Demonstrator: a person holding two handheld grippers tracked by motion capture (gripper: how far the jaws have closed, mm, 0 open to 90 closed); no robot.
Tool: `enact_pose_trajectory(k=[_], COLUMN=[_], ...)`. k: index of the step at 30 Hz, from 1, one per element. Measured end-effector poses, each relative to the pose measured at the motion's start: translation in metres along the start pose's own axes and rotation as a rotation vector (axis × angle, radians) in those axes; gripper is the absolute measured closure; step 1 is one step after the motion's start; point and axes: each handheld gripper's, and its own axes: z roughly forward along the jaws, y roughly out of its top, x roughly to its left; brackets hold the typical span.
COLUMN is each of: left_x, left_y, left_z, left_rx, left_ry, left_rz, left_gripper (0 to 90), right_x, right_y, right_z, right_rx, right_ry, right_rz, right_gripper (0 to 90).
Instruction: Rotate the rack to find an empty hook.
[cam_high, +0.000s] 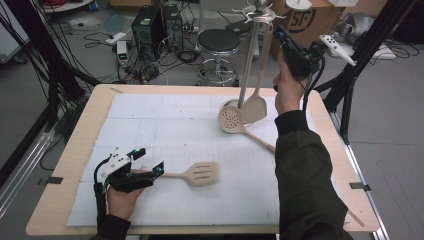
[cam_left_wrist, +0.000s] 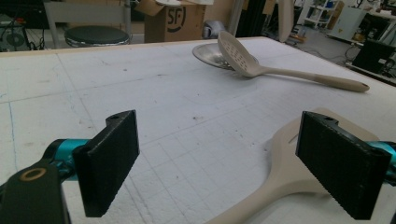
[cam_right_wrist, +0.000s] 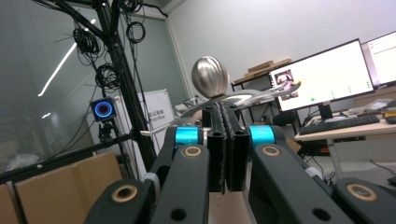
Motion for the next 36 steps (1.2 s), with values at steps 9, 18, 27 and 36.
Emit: enact_pose_trajectory(k=[9, 18, 27, 36], left_x=[0.0, 0.0, 0.001, 0.002], left_y=[0.0, 0.0, 0.0, 0.0], left_z=[0.0, 0.0, 0.0, -0.001], left_rx=[0.001, 0.001, 0.0, -0.001], left_ry=[0.0, 0.001, 0.001, 0.001], left_rz=[0.002, -0.003, -0.004, -0.004], left_gripper=[13.9, 13.9, 13.9, 13.9], right_x=[0.007, 0.016, 0.024, 0.045], right_y=[0.004, -0.001, -0.004, -0.008], right_z=[0.005, 0.011, 0.015, 0.027], right_rx=[0.019, 0.039, 0.046, 0.071], right_ry=[0.018, 0.035, 0.045, 0.065], right_rz=[-0.011, -0.026, -0.033, -0.096], right_gripper=[89.7, 89.7, 89.8, 89.8])
